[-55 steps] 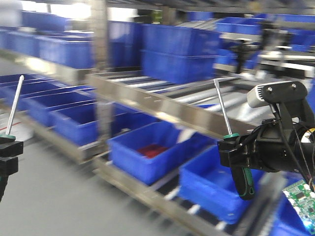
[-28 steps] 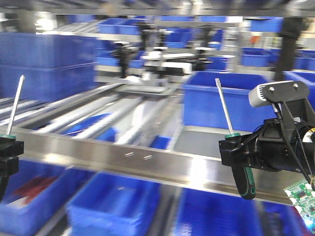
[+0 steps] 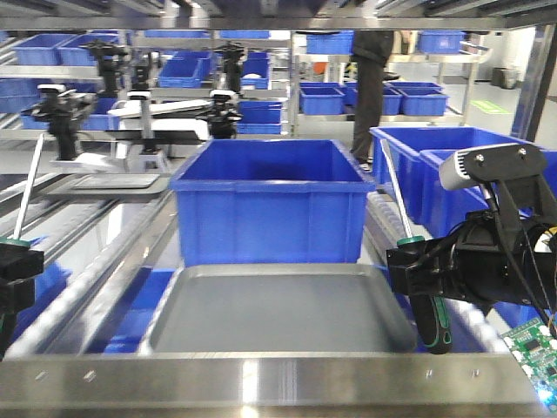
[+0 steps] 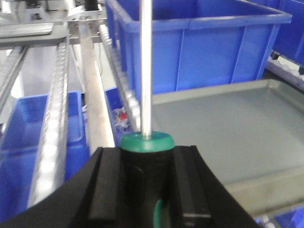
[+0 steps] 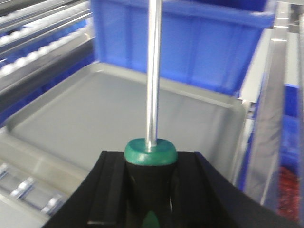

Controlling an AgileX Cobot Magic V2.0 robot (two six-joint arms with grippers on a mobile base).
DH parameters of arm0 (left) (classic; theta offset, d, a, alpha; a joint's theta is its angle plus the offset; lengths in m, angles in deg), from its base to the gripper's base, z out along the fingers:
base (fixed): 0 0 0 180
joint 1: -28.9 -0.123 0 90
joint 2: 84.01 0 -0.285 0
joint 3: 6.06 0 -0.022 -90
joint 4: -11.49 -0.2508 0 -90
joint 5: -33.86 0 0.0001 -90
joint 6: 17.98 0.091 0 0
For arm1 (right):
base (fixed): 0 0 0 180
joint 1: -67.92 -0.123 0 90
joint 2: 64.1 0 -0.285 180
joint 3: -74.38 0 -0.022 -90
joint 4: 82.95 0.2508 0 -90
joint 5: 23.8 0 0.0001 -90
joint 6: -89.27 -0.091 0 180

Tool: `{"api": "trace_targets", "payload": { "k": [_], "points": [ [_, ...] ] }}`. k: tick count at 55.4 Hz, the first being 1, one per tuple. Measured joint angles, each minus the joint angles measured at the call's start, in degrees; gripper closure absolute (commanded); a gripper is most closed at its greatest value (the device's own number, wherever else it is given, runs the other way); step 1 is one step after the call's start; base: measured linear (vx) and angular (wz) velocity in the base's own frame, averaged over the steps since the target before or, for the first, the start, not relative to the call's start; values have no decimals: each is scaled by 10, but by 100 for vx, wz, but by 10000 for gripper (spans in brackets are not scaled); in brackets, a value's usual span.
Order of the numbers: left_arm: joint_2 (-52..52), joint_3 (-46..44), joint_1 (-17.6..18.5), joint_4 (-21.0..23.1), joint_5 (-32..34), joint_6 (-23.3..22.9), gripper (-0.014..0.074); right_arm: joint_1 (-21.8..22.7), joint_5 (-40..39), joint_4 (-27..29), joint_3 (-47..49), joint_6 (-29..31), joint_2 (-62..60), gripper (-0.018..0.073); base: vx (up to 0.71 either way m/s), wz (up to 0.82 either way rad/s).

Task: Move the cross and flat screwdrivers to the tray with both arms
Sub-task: 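Stop the base in front of the grey tray and blue bin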

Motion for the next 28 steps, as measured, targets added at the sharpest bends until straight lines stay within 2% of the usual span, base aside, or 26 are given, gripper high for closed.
{"api": "trace_targets", "payload": {
  "k": [28],
  "points": [
    [0, 0, 0, 0, 0, 0, 602, 0, 0, 0, 0, 0, 0, 567, 25, -17]
  ]
}}
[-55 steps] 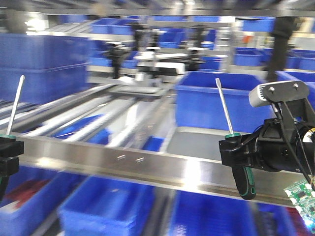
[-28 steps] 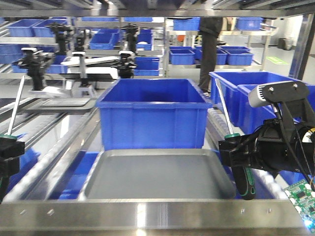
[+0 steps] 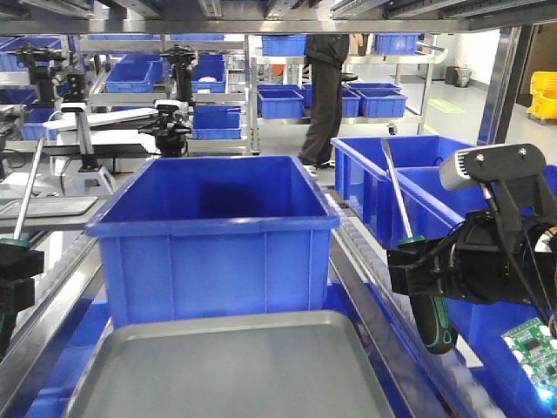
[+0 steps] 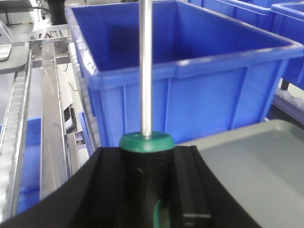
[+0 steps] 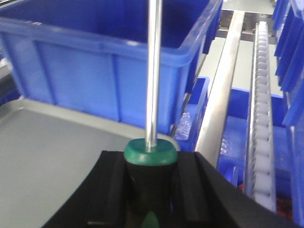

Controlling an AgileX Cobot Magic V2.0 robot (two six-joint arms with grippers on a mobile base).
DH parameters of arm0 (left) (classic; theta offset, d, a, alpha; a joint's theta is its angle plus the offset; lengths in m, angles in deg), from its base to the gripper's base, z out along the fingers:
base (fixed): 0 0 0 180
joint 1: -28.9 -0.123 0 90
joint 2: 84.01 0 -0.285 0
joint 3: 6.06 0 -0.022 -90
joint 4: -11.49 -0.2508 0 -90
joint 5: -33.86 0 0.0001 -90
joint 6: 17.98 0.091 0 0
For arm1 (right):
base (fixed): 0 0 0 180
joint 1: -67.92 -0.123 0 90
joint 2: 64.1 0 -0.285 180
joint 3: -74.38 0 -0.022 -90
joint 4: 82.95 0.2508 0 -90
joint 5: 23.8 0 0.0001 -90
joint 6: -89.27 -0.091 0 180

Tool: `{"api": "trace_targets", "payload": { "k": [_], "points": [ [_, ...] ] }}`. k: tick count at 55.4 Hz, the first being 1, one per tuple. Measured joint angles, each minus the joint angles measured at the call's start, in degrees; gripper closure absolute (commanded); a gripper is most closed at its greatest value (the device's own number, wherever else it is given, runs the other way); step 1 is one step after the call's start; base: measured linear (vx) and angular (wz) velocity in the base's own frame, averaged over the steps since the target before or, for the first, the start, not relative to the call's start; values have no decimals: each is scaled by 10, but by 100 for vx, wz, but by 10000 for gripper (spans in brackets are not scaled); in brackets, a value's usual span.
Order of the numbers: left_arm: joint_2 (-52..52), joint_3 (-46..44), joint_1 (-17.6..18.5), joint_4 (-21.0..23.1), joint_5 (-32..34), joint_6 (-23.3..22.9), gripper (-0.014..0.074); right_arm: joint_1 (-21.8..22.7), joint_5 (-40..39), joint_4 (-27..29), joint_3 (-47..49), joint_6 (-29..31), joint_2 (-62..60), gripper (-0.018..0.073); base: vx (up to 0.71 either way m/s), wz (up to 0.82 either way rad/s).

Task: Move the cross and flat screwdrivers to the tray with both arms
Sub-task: 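Stop the base in front of the grey tray and blue bin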

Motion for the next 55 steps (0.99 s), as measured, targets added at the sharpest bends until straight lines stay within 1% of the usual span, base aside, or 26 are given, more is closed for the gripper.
{"api": "trace_targets", "payload": {
  "k": [24, 55],
  "points": [
    [0, 0, 0, 0, 0, 0, 602, 0, 0, 0, 0, 0, 0, 567, 11, 3],
    [0, 0, 0, 0, 0, 0, 602, 0, 0, 1, 0, 0, 0, 567, 1, 1]
  ]
}}
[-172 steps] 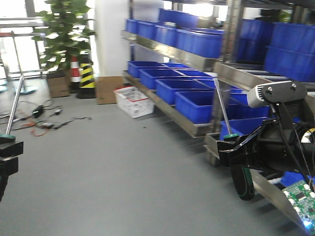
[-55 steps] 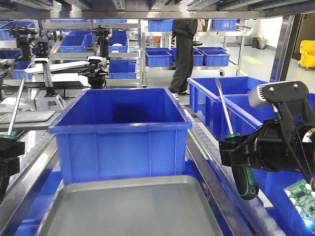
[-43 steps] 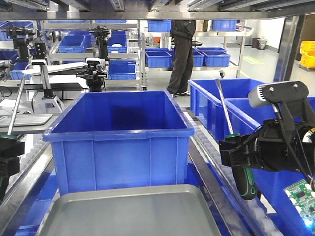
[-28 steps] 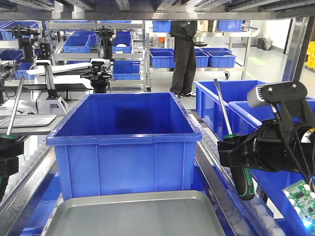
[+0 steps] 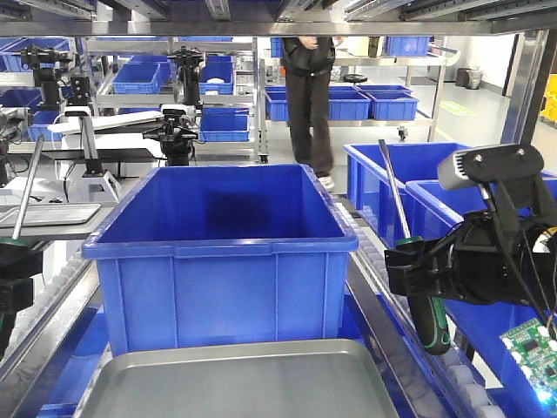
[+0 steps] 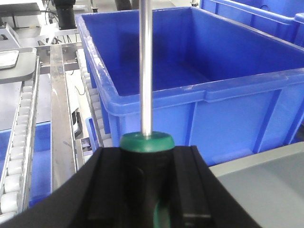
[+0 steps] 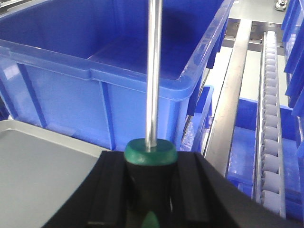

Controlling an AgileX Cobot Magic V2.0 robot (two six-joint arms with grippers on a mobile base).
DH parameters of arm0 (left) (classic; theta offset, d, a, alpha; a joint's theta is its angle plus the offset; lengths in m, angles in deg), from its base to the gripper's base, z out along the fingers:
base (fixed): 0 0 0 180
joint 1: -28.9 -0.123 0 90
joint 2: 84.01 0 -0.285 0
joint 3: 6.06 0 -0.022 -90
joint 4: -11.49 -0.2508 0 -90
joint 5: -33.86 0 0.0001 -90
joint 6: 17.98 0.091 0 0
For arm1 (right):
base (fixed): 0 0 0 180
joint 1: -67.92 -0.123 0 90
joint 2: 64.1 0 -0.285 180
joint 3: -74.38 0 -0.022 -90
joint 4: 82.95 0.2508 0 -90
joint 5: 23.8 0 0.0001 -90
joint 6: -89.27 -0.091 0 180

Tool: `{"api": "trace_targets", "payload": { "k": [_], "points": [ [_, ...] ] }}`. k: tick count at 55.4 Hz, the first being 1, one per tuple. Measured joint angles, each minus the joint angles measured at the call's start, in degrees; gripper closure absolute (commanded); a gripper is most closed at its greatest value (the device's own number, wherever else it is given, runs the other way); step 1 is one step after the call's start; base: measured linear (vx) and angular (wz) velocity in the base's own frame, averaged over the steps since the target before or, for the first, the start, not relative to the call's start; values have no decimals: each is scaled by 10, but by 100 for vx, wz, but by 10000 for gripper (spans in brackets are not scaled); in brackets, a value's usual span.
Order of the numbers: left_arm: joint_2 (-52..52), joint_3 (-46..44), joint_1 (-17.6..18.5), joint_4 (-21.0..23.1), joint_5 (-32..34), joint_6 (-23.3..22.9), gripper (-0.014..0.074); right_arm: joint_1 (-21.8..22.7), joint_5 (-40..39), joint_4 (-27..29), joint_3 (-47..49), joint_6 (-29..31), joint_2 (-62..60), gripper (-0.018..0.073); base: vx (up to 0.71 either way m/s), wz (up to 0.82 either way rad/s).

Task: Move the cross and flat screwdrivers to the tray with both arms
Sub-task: 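Stop the base in front of the grey tray and blue bin, then lower both grippers and lay the screwdrivers flat on the grey tray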

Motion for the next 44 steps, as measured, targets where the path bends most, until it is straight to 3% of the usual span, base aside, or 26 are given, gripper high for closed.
{"api": "trace_targets", "payload": {
  "k": [15, 23, 44],
  "points": [
    [0, 0, 0, 1, 0, 0, 602, 0, 0, 1, 0, 0, 0, 567, 0, 0],
    [5, 0, 3, 46, -1, 0, 602, -1, 9, 32, 0, 0, 0, 567, 0, 0],
    [110, 0, 98, 160, -46, 0, 550, -107, 36, 75, 0, 0, 97, 560, 0, 0]
  ]
}}
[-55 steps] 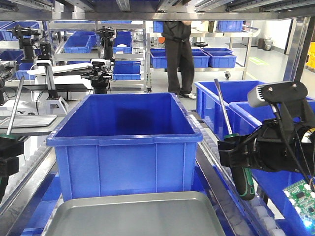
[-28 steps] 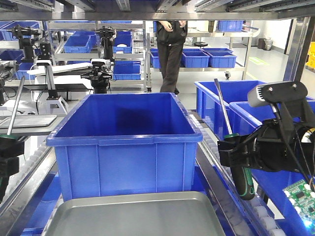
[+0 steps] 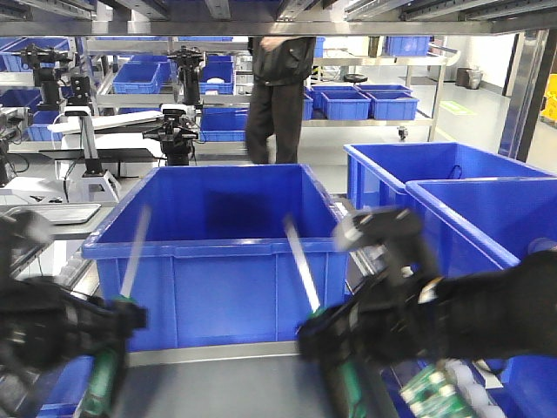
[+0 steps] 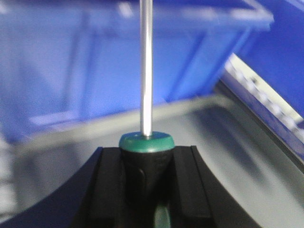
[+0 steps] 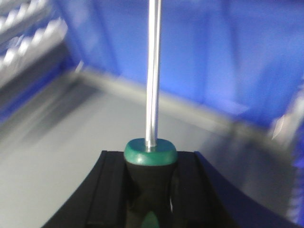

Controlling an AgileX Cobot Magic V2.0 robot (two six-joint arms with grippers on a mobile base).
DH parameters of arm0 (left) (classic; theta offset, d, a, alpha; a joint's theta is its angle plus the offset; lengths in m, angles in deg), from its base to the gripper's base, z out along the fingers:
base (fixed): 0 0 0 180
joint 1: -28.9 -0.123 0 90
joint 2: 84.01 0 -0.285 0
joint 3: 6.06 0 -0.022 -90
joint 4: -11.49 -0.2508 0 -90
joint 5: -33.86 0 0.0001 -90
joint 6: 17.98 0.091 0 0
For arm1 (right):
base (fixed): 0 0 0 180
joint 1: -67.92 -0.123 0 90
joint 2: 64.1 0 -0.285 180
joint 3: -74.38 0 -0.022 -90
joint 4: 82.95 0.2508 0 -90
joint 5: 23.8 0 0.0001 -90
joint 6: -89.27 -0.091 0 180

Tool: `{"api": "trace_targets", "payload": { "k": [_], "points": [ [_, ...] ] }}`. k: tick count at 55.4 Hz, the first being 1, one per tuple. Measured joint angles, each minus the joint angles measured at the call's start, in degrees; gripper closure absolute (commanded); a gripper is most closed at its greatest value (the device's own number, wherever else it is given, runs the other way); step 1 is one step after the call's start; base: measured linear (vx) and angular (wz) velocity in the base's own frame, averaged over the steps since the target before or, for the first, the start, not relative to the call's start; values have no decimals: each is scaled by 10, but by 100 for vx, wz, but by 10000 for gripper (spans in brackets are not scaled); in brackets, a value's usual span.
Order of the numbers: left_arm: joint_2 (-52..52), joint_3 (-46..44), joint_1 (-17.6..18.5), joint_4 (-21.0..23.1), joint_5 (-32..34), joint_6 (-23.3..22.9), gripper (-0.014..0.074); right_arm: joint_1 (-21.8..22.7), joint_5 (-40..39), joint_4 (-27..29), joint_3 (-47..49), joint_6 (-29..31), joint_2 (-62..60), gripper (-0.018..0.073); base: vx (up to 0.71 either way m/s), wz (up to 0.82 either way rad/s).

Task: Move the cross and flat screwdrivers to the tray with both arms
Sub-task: 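Lower both grippers and lay the screwdrivers flat on the grey tray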

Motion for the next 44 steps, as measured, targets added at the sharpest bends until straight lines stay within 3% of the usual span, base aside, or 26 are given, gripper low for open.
{"api": "trace_targets", "payload": {
  "k": [5, 12, 19, 25, 35, 44],
  "points": [
    [27, 0, 11, 15, -1, 0, 486, -3, 2, 0, 0, -6, 18, 535, 0, 0],
    [47, 0, 16, 22, -8, 0, 325, -3, 2, 0, 0, -17, 25, 457, 0, 0],
    [57, 0, 16, 23, -16, 0, 144, -3, 7, 0, 0, -20, 25, 326, 0, 0],
    [58, 0, 16, 22, -19, 0, 39, -3, 9, -1, 0, -21, 25, 187, 0, 0],
    [58, 0, 16, 22, -20, 0, 4, -3, 8, -1, 0, -27, 25, 13, 0, 0],
    [52, 0, 16, 24, 1, 0, 10, -3, -16, -1, 0, -29, 25, -19, 0, 0]
  ]
}}
